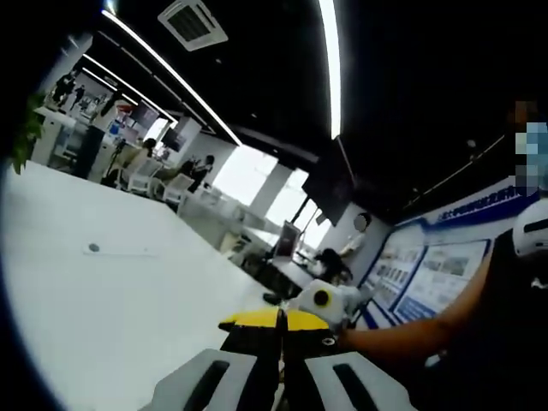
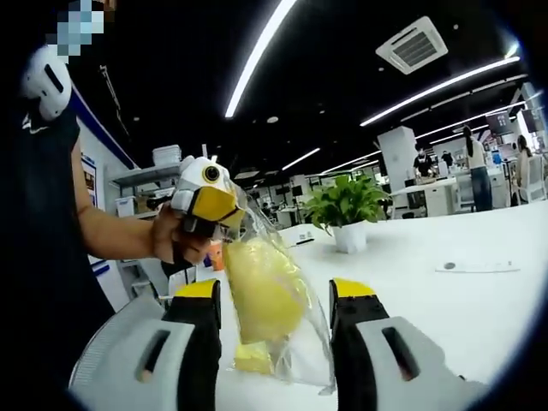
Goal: Compare the silicone blocks by pressing each to a similar depth, holding the contact briefly, and releasing to observe deformation and rebound differences across the visible hardness samples.
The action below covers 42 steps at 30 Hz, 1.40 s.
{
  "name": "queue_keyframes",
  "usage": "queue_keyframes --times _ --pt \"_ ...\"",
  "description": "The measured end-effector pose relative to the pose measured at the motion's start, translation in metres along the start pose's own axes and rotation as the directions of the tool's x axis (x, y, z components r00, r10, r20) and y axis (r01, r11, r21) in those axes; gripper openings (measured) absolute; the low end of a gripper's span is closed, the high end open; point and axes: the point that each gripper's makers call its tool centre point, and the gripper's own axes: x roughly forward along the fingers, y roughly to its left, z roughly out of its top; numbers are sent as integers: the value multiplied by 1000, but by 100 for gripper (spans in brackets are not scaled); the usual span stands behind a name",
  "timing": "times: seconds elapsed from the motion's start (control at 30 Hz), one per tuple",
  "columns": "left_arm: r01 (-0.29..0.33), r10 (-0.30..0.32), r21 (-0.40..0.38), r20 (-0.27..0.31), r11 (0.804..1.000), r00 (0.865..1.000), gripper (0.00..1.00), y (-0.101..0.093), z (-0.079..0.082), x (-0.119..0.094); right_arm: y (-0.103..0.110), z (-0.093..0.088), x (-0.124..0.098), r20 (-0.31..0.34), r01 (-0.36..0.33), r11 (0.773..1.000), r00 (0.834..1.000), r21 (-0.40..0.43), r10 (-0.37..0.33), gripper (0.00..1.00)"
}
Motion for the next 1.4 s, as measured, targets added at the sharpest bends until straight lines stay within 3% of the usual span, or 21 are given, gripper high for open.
queue_keyframes --times 0.73,1.4 --pt "10 -10 -10 17 1000 1000 0 -2 5 -1 1 -2 3 3 -7 999 1000 33 7 32" --pt "-17 17 -6 21 1000 1000 0 7 2 -5 5 -10 5 -52 -25 999 998 48 28 22"
